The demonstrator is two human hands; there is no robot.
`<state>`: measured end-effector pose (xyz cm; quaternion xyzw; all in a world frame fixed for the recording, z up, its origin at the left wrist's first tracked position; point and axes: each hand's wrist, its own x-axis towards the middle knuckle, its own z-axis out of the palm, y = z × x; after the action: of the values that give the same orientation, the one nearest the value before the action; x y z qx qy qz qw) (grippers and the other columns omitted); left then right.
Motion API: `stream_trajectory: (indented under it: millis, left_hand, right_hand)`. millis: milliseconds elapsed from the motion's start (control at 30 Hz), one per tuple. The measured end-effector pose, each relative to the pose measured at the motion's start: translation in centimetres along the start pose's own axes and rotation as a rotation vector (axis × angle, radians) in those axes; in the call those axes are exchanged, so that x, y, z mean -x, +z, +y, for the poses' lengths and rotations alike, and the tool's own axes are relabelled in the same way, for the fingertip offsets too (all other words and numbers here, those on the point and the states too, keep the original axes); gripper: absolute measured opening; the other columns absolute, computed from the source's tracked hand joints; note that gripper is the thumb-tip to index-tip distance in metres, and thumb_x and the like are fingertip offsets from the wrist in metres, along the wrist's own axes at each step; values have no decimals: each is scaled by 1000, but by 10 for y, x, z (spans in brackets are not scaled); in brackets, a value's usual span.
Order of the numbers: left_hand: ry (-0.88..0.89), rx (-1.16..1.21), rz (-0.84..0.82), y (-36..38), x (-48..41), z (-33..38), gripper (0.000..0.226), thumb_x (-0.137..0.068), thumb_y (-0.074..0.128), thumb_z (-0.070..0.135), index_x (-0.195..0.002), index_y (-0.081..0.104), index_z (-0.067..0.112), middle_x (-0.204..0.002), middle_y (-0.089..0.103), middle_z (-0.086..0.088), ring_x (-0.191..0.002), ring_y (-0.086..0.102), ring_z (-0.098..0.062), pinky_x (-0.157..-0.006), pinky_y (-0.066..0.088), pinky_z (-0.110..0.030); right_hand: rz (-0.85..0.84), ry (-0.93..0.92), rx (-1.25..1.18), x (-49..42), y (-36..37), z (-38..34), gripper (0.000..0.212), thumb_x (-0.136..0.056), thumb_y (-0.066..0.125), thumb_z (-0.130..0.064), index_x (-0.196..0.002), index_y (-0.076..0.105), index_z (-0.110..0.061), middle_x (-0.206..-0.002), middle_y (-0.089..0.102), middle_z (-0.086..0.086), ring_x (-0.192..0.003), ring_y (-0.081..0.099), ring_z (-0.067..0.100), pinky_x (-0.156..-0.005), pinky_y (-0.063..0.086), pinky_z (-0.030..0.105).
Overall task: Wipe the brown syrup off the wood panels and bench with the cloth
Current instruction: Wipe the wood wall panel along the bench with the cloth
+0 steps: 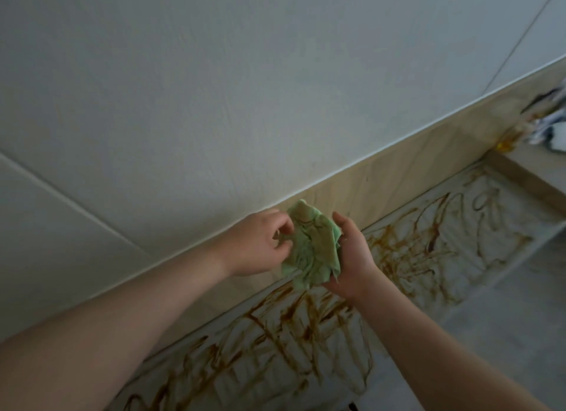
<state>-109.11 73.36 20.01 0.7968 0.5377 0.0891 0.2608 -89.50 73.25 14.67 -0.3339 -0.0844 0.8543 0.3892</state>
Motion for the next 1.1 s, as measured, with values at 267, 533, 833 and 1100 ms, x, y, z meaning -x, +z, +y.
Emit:
stream_trajectory:
  millis: [267, 533, 833, 1100]
  left_hand:
    - [-194, 389, 219, -42, 65, 34, 18, -96, 69, 43, -101, 70, 25, -95, 73, 10, -89, 69, -7, -84, 58, -36]
    - [-463, 1003, 498, -95, 113, 66, 36, -107, 52, 27, -112, 63, -6, -106, 71, -24, -96, 70, -30, -88, 55, -42]
    - [-412, 1047, 597, -138, 105, 138, 58, -102, 54, 49, -117, 70, -4, -114, 73, -25, -108, 71, -39, -96, 57, -49]
    - [-354, 926, 678, -164, 121, 152, 28, -87, 72, 14, -112, 66, 2, -106, 73, -19, -98, 72, -31, -90, 57, -43]
  right_hand:
    - [-82, -35, 248, 34, 98, 7, 63, -106, 27, -54, -148, 54, -15, -137, 64, 22, -132, 60, 34, -115, 40, 48]
    - [-351, -172, 924, 58, 132, -22, 56, -83, 72, -40, -135, 53, -40, -121, 73, 3, -107, 72, 23, -93, 58, 40]
    - [-496, -685, 1536, 104, 164, -85, 37, -87, 78, -52, -104, 57, -27, -107, 65, -6, -87, 68, 13, -74, 57, 25]
    - [-402, -587, 1265, 119, 156, -156, 20, -96, 60, -16, -77, 64, -18, -77, 67, 1, -76, 68, 21, -85, 62, 53]
